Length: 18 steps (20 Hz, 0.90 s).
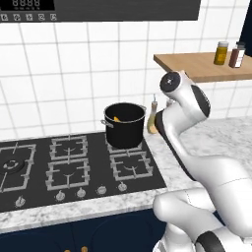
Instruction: Put the corn and avocado in the pot. Retrieve the spatula and lightly stir the vegetables in the pot.
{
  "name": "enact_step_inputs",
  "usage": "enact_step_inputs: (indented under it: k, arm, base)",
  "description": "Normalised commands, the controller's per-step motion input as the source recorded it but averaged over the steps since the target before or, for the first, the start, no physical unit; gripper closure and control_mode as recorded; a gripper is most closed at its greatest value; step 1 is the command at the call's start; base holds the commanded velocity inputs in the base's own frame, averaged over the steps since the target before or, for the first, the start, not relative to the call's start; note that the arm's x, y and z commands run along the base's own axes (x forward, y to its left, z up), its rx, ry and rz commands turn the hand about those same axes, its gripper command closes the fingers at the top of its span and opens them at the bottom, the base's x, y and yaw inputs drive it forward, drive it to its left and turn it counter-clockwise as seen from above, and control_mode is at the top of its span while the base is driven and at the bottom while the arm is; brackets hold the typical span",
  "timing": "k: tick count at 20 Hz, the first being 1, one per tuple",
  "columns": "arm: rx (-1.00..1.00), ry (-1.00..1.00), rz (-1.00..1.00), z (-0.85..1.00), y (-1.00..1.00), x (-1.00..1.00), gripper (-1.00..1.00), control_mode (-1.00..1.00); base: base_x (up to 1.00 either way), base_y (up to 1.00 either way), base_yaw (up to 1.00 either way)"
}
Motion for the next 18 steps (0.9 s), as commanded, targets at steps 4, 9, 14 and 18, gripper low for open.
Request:
enact_step_inputs:
  k: [4,9,14,18]
  arm:
    - [-0.15,-0.08,0.15,0.43,0.5,0.68,1.0,-1.0]
    - [-0.17,-0.08,0.11,0.53,0.38,0.68,1.0,-1.0]
    - [-0.17,-0.12,0.11,-0.03,0.57,0.51,1.0,-1.0]
    - [-0.15,-0.1,0.07,-0.28,0.43,0.71,1.0,-1.0]
  base:
    - [0.0,0.0,0.0]
    - [0.0,0.0,0.0]
    - [0.0,0.0,0.0]
    - [0.0,0.0,0.0]
